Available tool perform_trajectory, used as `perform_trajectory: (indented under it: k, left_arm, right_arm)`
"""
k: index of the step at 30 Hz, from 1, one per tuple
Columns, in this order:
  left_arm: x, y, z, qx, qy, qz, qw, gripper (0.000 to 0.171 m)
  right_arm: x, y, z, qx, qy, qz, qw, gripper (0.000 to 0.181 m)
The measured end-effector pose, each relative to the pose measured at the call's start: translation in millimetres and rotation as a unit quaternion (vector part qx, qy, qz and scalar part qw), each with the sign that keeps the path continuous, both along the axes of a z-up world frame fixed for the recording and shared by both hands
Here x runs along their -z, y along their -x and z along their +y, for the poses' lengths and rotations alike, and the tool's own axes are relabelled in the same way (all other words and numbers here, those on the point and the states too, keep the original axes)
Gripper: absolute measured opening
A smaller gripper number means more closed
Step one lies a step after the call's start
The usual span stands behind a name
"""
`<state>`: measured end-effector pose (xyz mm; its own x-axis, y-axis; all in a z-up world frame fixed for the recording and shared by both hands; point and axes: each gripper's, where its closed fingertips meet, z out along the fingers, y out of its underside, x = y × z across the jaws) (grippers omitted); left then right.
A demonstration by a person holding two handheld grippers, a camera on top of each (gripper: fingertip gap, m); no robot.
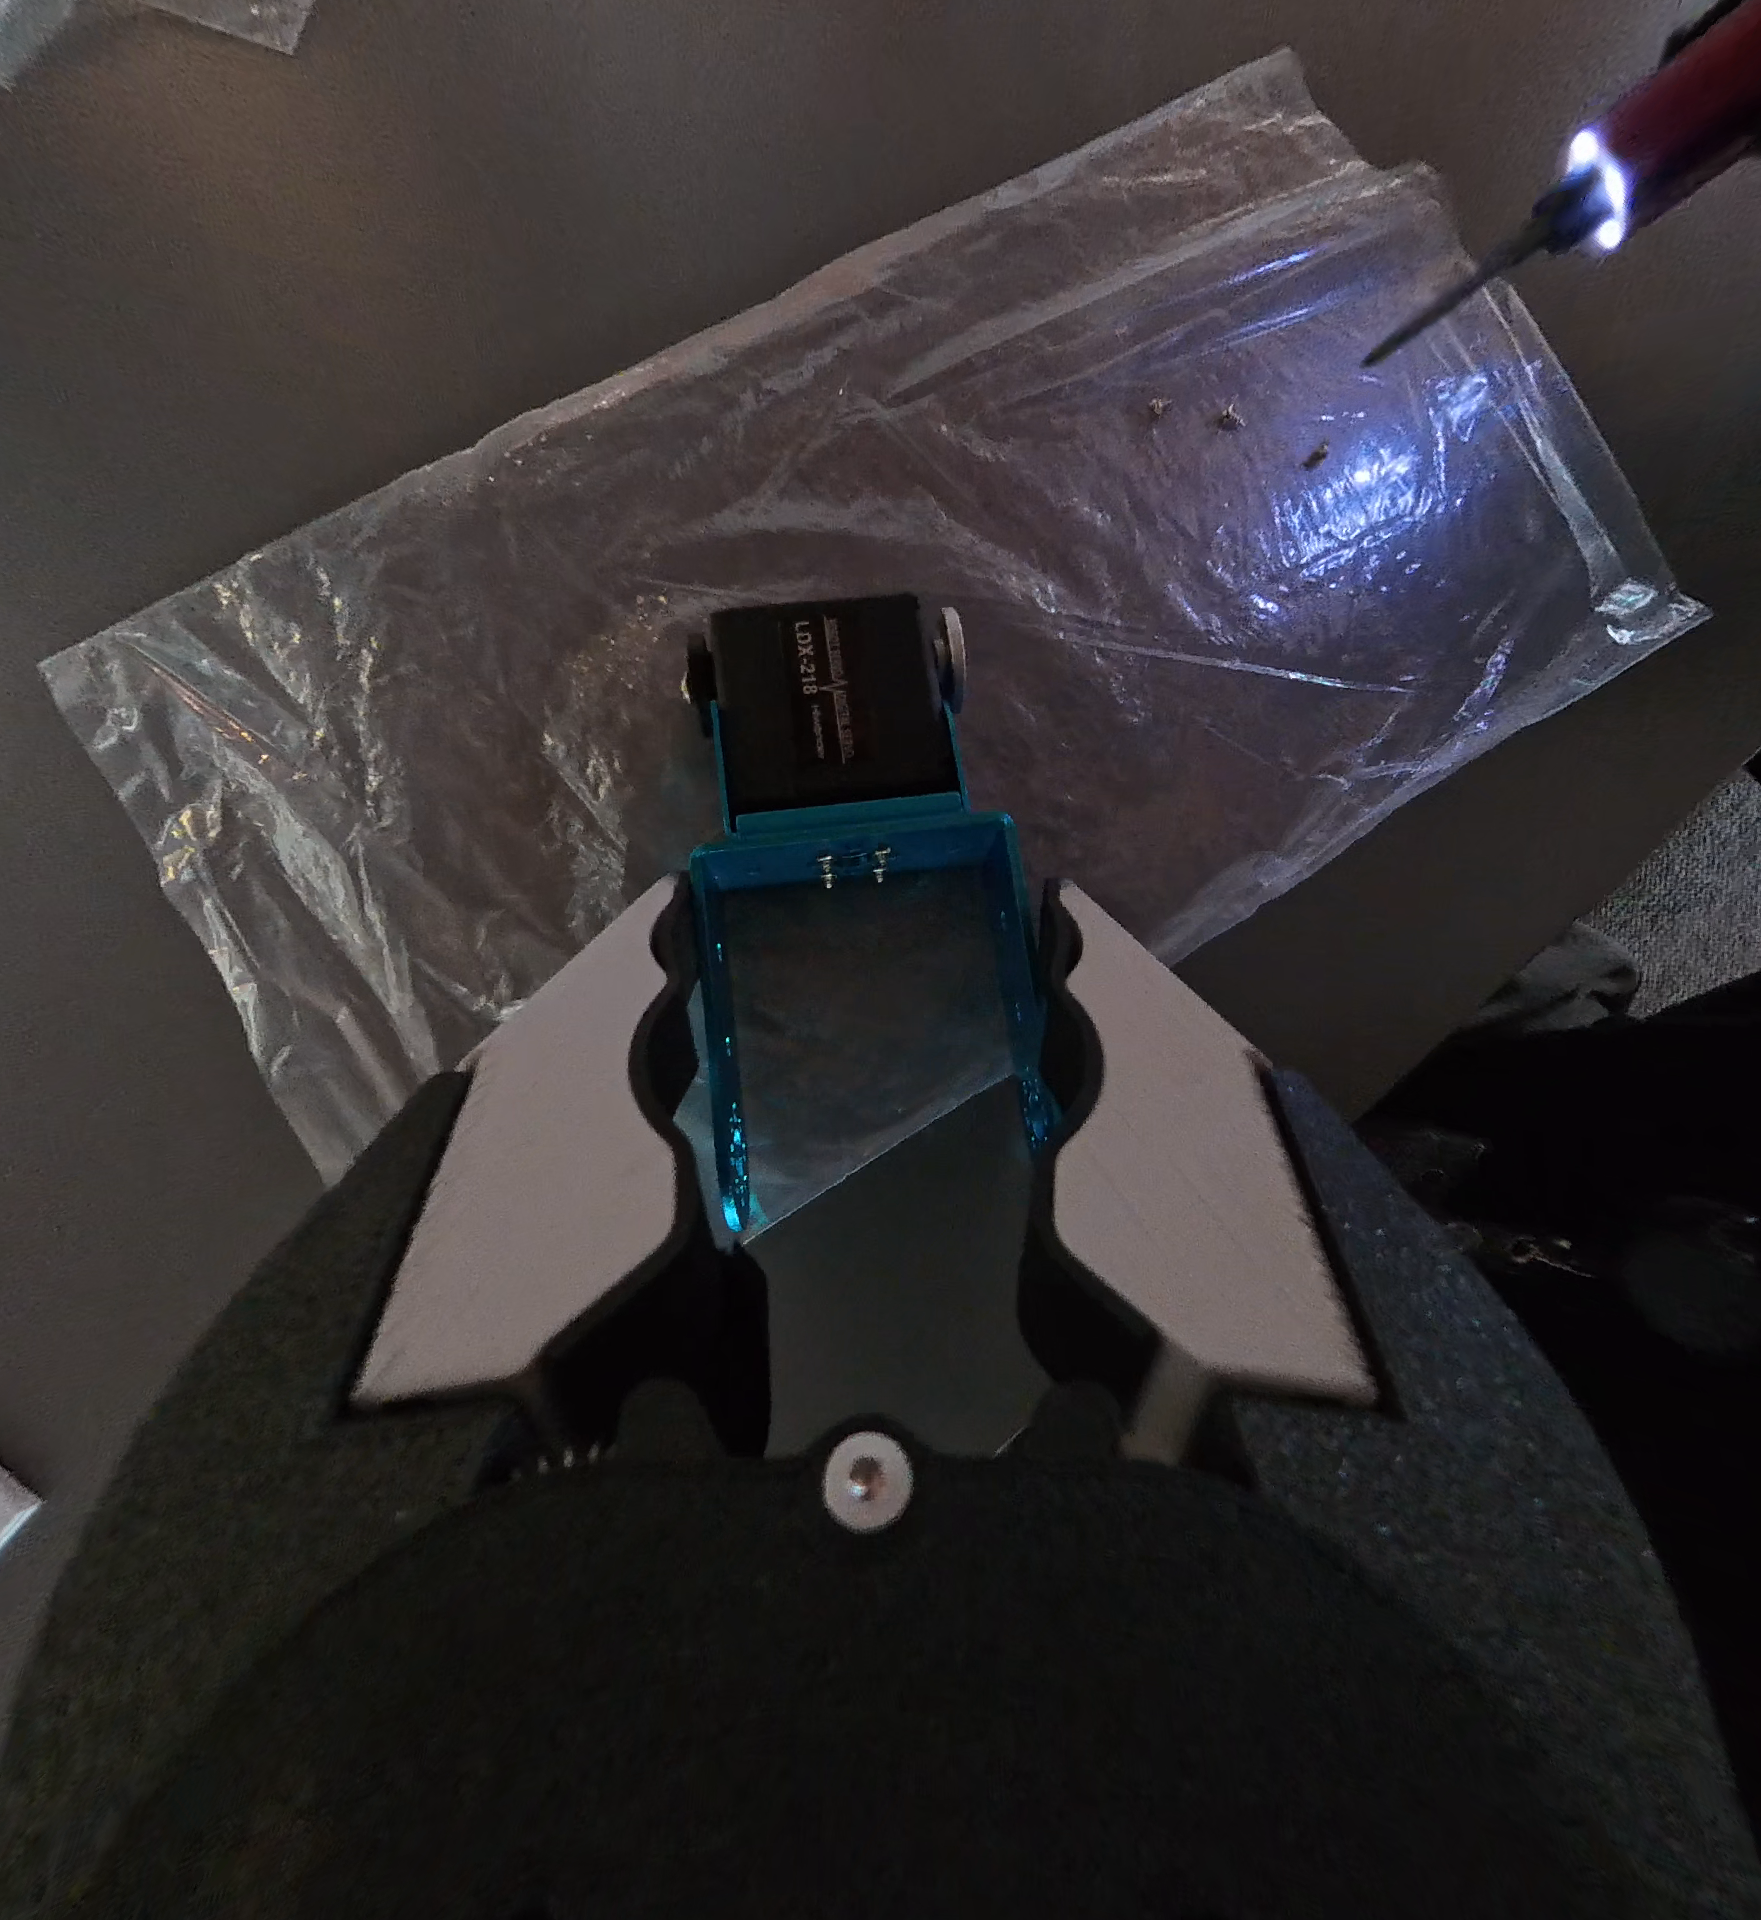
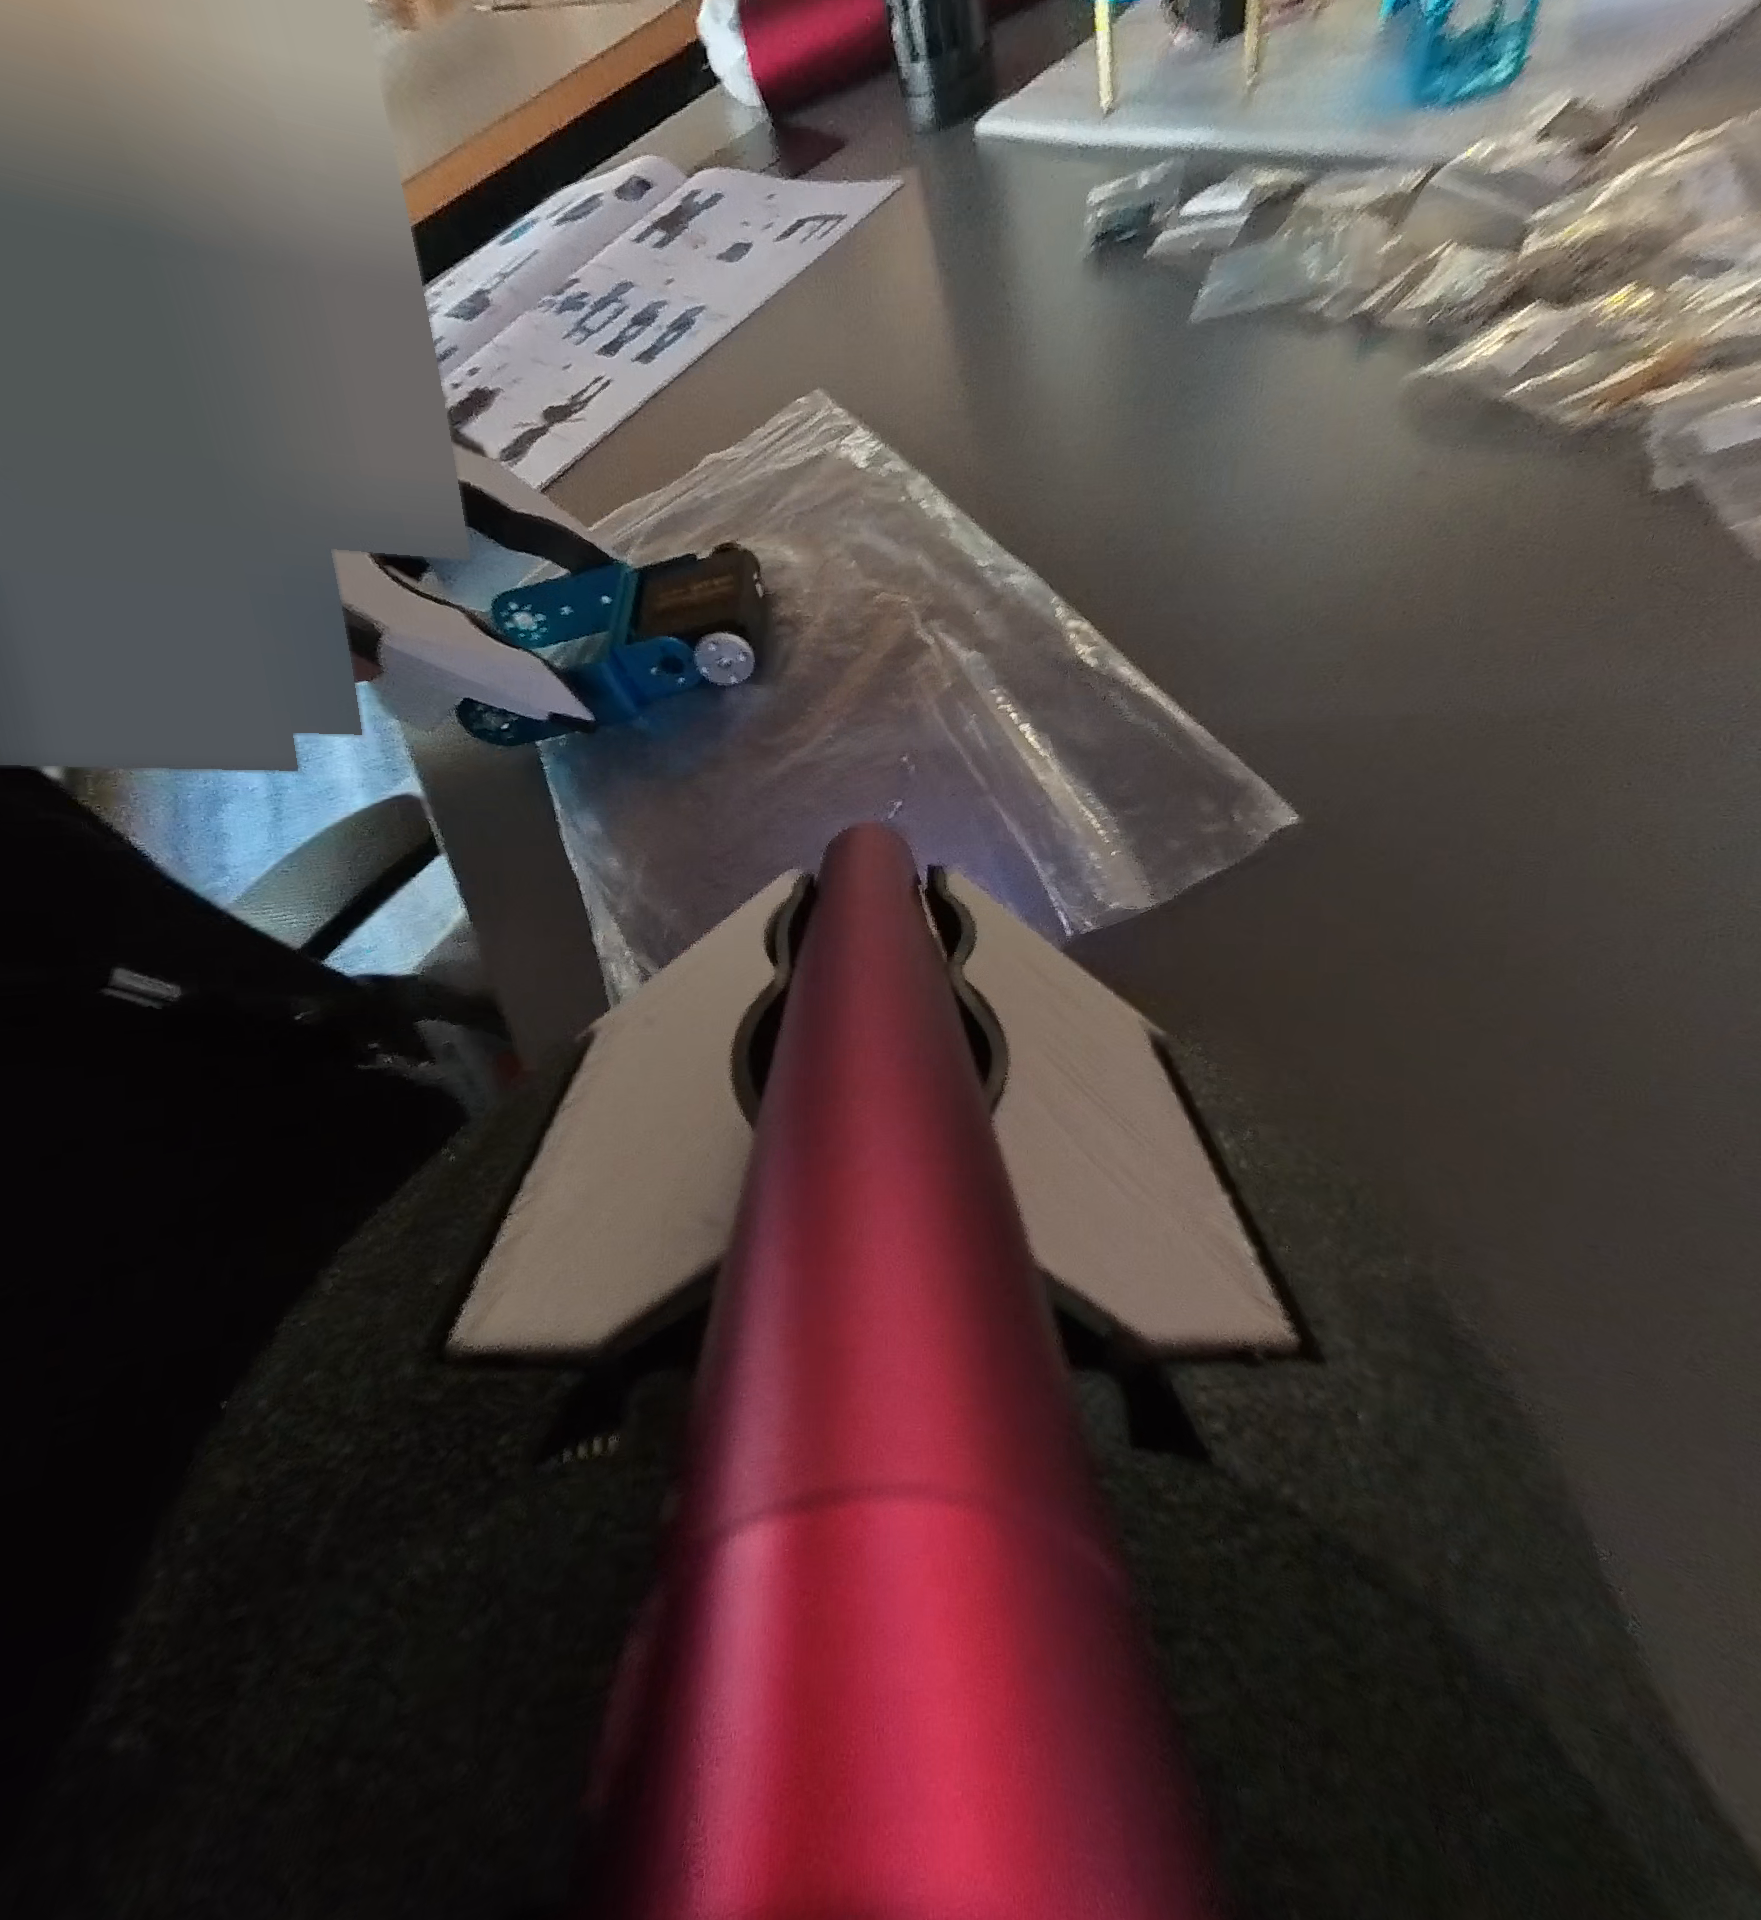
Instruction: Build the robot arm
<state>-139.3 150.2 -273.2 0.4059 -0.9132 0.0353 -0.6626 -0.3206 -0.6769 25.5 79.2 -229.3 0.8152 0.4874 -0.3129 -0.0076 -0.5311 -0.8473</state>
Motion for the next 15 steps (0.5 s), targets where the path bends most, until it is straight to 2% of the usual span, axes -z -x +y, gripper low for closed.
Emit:
perform_trajectory:
  k: [6,10,15]
  left_arm:
    - [-1,3,1,-0.018,-0.012,-0.011,1.000,0.064]
    - [-2,2,2,-0.027,-0.002,-0.027,0.999,0.064]
    - [-8,4,3,-0.028,0.019,-0.050,0.998,0.061]
  right_arm:
    - [2,11,2,-0.029,0.005,-0.029,0.999,0.023]
    - [1,8,7,-0.006,-0.016,-0.074,0.997,0.023]
    - [-5,13,10,0.005,-0.029,-0.053,0.998,0.024]
